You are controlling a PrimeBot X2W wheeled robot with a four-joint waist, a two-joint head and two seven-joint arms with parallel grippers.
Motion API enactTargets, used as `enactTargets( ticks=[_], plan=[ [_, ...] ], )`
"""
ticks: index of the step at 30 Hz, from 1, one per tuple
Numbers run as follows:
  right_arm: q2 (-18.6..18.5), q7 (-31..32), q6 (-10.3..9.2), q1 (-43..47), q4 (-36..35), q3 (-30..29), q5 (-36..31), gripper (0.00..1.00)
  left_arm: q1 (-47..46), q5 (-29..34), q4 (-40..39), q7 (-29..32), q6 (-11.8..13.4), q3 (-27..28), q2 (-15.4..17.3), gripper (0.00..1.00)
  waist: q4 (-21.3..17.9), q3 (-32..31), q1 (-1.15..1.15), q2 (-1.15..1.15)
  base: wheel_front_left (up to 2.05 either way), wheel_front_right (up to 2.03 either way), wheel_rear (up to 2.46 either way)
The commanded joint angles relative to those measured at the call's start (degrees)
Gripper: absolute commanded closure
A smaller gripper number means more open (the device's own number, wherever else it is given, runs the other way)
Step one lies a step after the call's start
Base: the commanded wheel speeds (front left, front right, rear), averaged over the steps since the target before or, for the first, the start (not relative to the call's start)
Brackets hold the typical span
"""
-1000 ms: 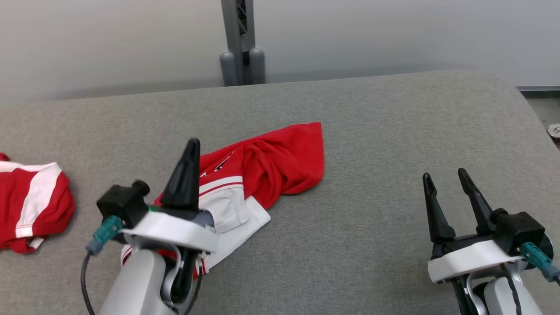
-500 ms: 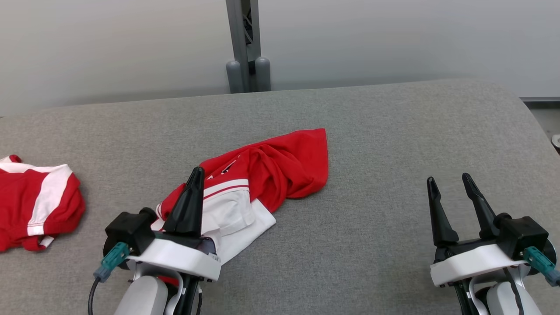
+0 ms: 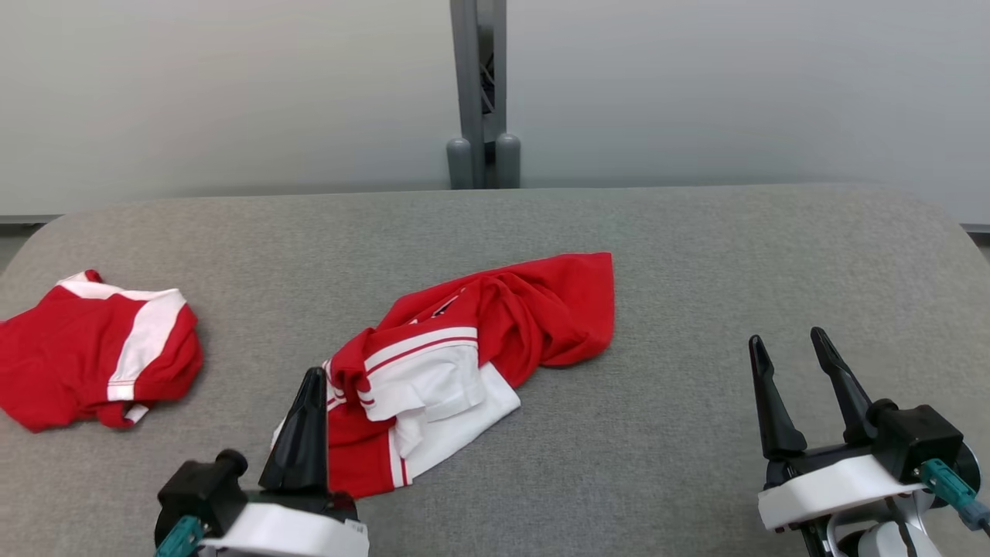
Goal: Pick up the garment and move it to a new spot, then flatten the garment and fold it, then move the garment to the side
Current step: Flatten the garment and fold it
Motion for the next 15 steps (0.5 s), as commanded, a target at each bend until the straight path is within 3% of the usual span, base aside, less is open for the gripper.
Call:
enactTargets(
  ticks=[1,2,3,4,8,15],
  plan=[
    [-0.28,-0.27,0.01,0.53,-0.32,-0.16,-0.13,0.0,0.63,0.15,-0.58,-0.06,0.22,0.22,0.2,1.0,0.63,-0.34,0.0,0.0,0.0,0.0,0.0],
    [-0.28,-0.27,0.01,0.75,-0.39,-0.13,-0.15,0.0,1.32,-0.04,-1.55,-0.06,0.55,0.31,0.19,0.88,0.96,-0.44,0.0,0.0,0.0,0.0,0.0],
    [-0.29,-0.27,0.01,0.93,-0.39,-0.02,-0.17,0.0,2.12,0.31,-2.23,-0.06,1.06,0.64,0.24,0.29,1.22,-0.53,0.0,0.0,0.0,0.0,0.0],
    [-0.28,-0.27,0.01,1.11,-0.33,0.16,-0.23,0.0,3.02,0.7,-2.52,-0.06,1.49,0.73,0.22,0.0,1.42,-0.6,0.0,0.0,0.0,0.0,0.0],
    [-0.28,-0.27,0.01,1.47,-0.06,0.79,-0.19,0.0,4.71,2.17,-1.13,-0.07,3.16,0.48,0.2,0.0,1.9,-0.83,0.0,0.0,0.0,0.0,0.0],
    [-0.29,-0.27,0.01,1.49,0.47,1.27,-0.31,0.0,4.45,1.99,-0.6,-0.06,3.97,-0.64,0.21,0.0,2.01,-1.1,0.0,0.0,0.0,0.0,0.0]
  ],
)
